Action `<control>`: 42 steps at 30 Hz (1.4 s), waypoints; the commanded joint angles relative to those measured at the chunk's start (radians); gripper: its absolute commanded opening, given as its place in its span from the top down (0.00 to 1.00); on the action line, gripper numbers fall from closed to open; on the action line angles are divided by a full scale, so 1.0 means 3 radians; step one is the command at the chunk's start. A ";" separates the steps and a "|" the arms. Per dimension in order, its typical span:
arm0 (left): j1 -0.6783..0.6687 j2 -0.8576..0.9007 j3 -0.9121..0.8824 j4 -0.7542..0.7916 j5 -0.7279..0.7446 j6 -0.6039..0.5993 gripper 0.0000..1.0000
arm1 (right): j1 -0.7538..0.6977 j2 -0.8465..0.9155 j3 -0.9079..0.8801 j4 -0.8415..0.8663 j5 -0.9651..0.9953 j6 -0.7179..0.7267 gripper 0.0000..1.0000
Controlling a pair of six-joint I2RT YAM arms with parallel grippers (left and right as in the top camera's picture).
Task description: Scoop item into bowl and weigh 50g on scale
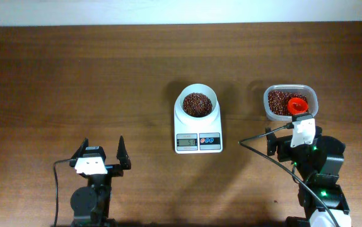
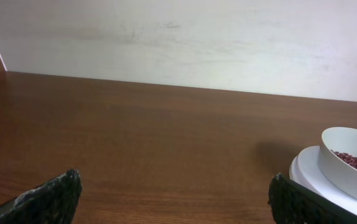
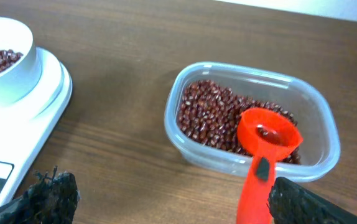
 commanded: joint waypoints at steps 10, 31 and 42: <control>0.0014 -0.0014 -0.0008 -0.0014 -0.0034 0.0065 0.01 | -0.0003 -0.0154 -0.0746 0.0557 -0.0046 -0.0019 0.01; 0.0014 -0.0013 -0.0008 -0.0014 -0.0036 0.0065 0.01 | 0.0392 -0.2635 -0.1040 -0.0104 0.0546 0.0107 0.01; 0.0014 -0.0013 -0.0008 -0.0014 -0.0034 0.0065 0.01 | 0.0389 -0.2633 -0.1040 -0.0097 0.0544 0.0106 0.01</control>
